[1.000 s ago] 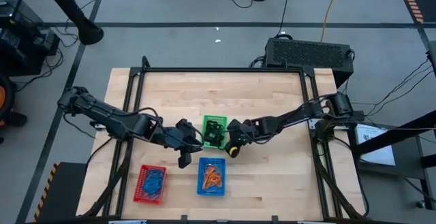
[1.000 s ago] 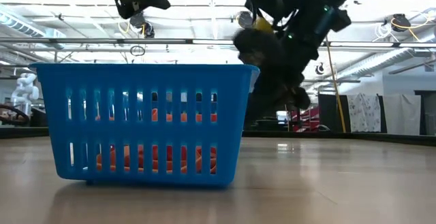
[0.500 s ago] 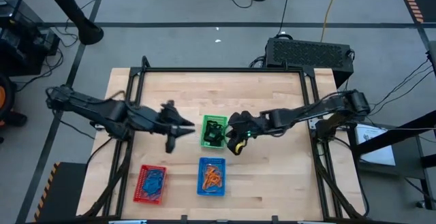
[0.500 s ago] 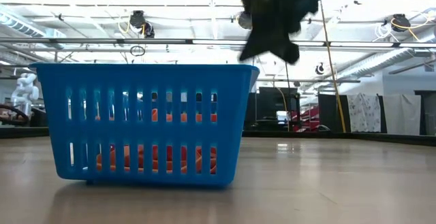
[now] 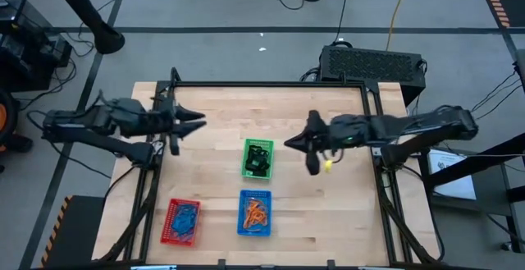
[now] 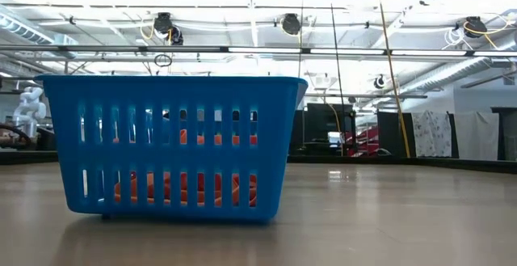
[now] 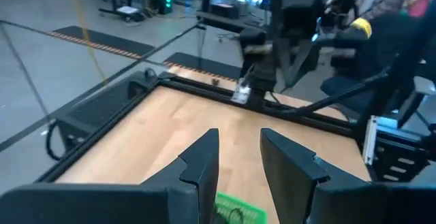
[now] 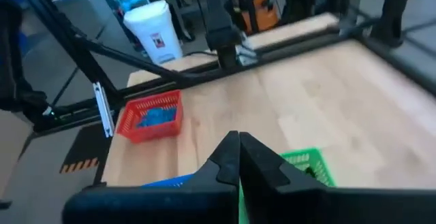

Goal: Sort rubber bands into baskets
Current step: Return to Home Position

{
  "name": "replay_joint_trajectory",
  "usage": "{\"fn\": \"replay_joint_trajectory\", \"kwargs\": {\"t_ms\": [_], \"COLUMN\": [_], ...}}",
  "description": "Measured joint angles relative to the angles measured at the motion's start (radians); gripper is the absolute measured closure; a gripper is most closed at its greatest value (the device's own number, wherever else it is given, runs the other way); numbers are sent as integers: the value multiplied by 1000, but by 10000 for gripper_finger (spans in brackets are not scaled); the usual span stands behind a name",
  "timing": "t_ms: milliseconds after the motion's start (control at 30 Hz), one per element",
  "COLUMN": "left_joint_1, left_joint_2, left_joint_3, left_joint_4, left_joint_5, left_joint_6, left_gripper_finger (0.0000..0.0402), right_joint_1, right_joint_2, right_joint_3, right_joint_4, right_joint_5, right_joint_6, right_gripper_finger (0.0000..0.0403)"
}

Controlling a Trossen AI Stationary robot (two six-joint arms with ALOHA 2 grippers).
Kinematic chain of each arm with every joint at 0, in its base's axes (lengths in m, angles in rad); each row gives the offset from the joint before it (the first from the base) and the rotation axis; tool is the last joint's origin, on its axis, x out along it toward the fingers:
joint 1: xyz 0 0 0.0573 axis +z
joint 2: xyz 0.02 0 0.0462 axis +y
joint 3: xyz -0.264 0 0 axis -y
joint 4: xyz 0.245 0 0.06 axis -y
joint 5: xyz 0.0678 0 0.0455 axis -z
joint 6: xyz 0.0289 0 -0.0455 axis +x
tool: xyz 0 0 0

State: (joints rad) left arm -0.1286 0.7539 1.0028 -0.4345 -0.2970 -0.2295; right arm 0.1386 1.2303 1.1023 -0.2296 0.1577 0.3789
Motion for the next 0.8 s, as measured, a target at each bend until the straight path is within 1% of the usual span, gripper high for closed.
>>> {"fn": "replay_joint_trajectory", "kwargs": {"t_ms": [67,200,300,433,533,600,733,800], "left_joint_1": [21,46,55,59,59,59,59,59], "left_joint_2": [-39,-129,-213,-329,-406,-454,-525,-552], "left_joint_3": [-3,-44,-114,-229,-316,-371,-479,-533], "left_joint_4": [-34,-57,-54,-41,-30,13,77,138], "left_joint_5": [0,0,-19,-41,-49,-53,-66,-71], "left_joint_6": [0,-19,-52,-150,-220,-239,-263,-263], "left_gripper_finger": [286,286,286,286,286,286,286,286], "right_joint_1": [-1,-1,-8,-30,-55,-72,-107,-117], "right_joint_2": [-44,-129,-183,-281,-373,-435,-543,-582], "right_joint_3": [0,0,-8,-99,-213,-303,-497,-590], "right_joint_4": [-18,-126,-207,-202,-163,-96,89,183], "right_joint_5": [0,0,-3,-6,-6,-9,-111,-157], "right_joint_6": [-34,-76,-86,-86,-68,-50,-16,2], "right_gripper_finger": [402,402,402,402,402,402,402,402]}}
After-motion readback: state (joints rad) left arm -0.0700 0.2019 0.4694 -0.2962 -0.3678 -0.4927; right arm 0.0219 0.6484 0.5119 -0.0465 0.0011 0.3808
